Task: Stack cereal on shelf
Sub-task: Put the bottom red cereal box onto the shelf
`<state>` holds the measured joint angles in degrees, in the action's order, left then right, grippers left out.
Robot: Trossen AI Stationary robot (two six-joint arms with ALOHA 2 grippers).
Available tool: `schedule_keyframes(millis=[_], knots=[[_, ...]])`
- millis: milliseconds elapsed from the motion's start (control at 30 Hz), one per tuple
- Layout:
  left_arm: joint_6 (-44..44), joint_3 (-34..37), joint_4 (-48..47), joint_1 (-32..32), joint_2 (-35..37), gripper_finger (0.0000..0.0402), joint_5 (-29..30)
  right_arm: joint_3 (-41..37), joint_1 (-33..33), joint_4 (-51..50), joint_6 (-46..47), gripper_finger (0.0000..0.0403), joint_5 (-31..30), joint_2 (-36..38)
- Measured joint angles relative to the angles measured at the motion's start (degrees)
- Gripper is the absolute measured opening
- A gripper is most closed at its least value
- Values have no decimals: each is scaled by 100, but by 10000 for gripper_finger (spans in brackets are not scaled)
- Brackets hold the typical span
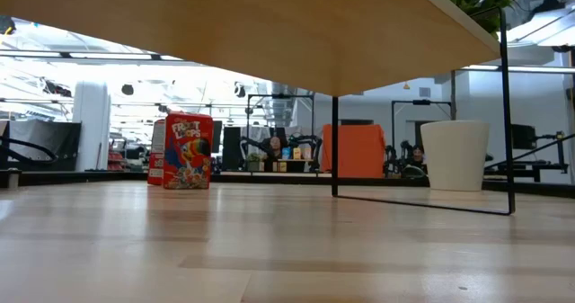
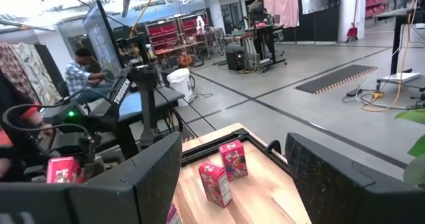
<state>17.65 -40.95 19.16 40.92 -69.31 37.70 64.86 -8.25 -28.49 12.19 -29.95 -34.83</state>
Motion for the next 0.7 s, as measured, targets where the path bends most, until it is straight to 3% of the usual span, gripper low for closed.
schedule_keyframes(millis=[200, 433, 567, 700], knots=[[-208, 0, 888, -31, -628, 160, 135, 0, 2, -151, 12, 295, -9, -2], [-93, 0, 1704, 43, -1290, 160, 752, 0, 2, -159, 129, 295, 7, -2], [-103, 0, 2356, 224, -1634, 160, 554, 0, 2, -220, 143, 295, 7, -2], [-22, 0, 2408, 627, -1695, 160, 503, 0, 2, -342, 246, 295, 9, -2]])
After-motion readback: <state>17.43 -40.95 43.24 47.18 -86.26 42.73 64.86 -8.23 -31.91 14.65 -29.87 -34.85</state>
